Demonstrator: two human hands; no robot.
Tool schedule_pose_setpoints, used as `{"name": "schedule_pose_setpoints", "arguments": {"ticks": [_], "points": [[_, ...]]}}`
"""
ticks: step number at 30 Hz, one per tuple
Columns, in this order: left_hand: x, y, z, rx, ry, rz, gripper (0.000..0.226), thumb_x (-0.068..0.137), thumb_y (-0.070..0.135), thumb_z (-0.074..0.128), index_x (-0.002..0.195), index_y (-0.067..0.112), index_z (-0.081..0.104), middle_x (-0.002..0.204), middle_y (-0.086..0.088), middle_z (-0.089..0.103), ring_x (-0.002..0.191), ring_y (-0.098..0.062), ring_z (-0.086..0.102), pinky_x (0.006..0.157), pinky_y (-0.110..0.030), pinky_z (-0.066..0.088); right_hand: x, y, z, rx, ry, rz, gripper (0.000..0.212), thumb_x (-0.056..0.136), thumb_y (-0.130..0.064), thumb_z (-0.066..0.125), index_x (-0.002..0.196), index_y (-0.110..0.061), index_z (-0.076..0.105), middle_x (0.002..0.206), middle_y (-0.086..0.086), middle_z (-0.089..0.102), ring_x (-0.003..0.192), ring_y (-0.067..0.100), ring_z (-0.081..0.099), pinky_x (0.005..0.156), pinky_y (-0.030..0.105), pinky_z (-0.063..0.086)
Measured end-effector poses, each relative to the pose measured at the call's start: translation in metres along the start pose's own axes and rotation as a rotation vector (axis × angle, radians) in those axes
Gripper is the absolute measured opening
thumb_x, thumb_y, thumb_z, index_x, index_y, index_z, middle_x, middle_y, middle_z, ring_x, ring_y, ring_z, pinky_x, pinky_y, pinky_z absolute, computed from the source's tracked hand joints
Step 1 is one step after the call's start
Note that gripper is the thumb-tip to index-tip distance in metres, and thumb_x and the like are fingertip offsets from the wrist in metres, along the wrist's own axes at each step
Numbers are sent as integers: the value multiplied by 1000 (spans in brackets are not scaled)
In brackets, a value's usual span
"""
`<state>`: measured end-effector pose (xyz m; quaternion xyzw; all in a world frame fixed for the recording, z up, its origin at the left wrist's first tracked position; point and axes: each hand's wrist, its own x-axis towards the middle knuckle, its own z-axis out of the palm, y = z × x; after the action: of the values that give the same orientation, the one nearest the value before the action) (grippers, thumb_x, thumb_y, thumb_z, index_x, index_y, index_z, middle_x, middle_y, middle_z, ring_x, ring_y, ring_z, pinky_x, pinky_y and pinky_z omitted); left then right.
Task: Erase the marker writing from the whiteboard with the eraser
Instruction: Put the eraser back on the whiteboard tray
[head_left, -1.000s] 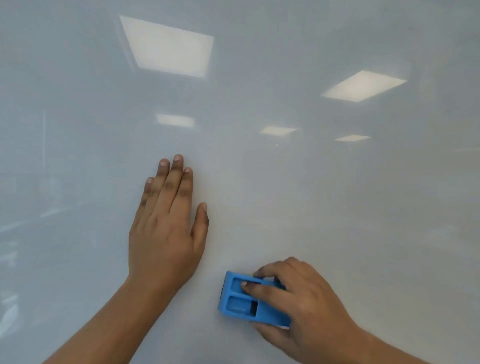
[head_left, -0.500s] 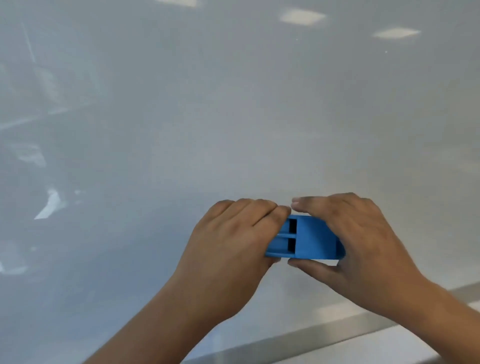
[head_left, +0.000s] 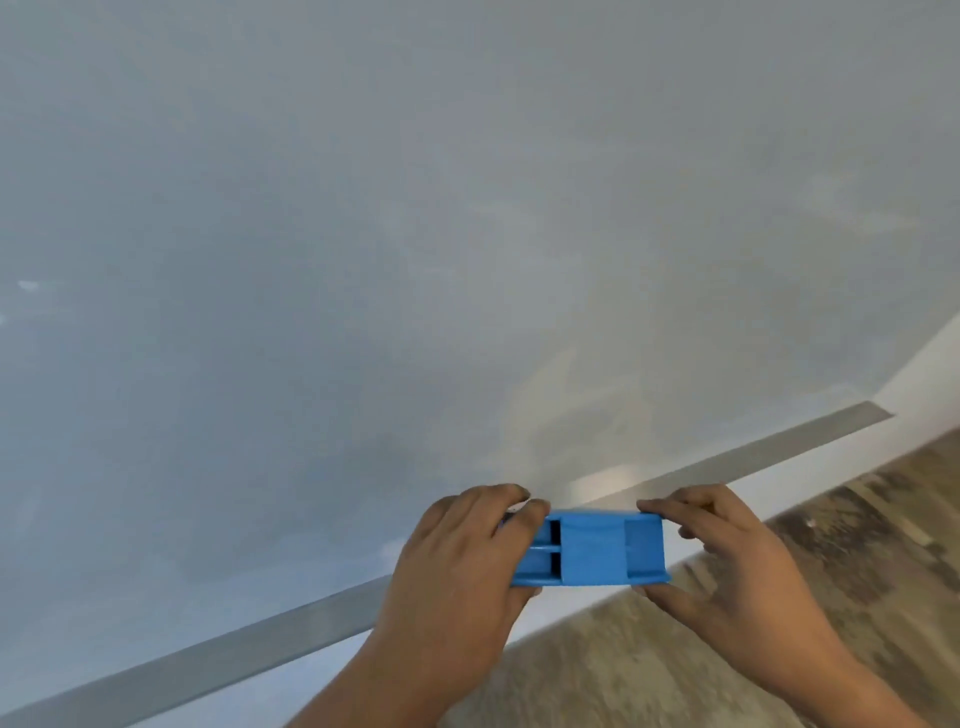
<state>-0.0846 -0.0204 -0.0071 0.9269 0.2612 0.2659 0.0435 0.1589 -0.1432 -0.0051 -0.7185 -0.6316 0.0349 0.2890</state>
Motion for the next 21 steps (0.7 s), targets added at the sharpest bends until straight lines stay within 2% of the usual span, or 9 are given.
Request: {"name": "schedule_pose_setpoints", "arguments": {"ticks": [3,5,6,9,12,13,16,21], "points": [[-4,4,33,-16,-81,-149,75,64,51,88,131,30,60,115,12,64,91,-8,67,79,-25,57,-9,27,15,-12,-40,55,68,63,-32,92,122,-43,61,105,-25,49,93,4,55,77,8,42],[-4,5,60,-115,-143,-331,78,82,51,74,148,33,36,128,14,50,105,-7,60,91,-25,51,-10,46,22,-31,-55,91,68,65,-30,91,123,-42,60,101,-27,49,90,2,55,71,5,42],[-5,5,76,-198,-163,-438,74,88,49,68,149,35,29,131,16,45,109,-6,57,94,-23,48,-8,56,25,-45,-62,107,67,66,-29,91,125,-41,60,100,-28,49,89,2,54,67,6,42],[-2,10,121,-372,-171,-622,61,91,43,68,145,32,40,126,18,50,101,1,56,87,-15,42,-1,91,39,-30,-88,144,67,67,-24,91,127,-33,62,94,-28,49,87,2,54,66,9,39],[7,20,155,-429,-192,-743,64,88,41,71,145,29,43,136,16,51,117,-4,56,98,-22,47,13,121,56,4,-143,135,65,71,-22,89,128,-31,60,93,-25,50,91,1,53,66,6,37],[10,22,164,-447,-185,-784,64,87,40,73,144,29,44,136,15,52,117,-4,57,98,-23,48,19,130,61,14,-166,124,65,72,-24,89,129,-33,59,93,-25,50,92,1,53,66,6,38],[24,29,190,-514,-123,-883,52,86,32,76,133,28,56,124,11,61,99,1,61,89,-19,52,35,160,76,83,-239,94,63,73,-24,88,129,-32,59,93,-21,49,90,4,53,71,5,39],[37,32,227,-528,-69,-1071,51,85,22,77,132,24,59,124,6,65,104,-7,65,96,-32,56,59,196,106,163,-301,71,63,74,-19,87,130,-30,60,94,-12,50,81,7,54,75,14,46]]}}
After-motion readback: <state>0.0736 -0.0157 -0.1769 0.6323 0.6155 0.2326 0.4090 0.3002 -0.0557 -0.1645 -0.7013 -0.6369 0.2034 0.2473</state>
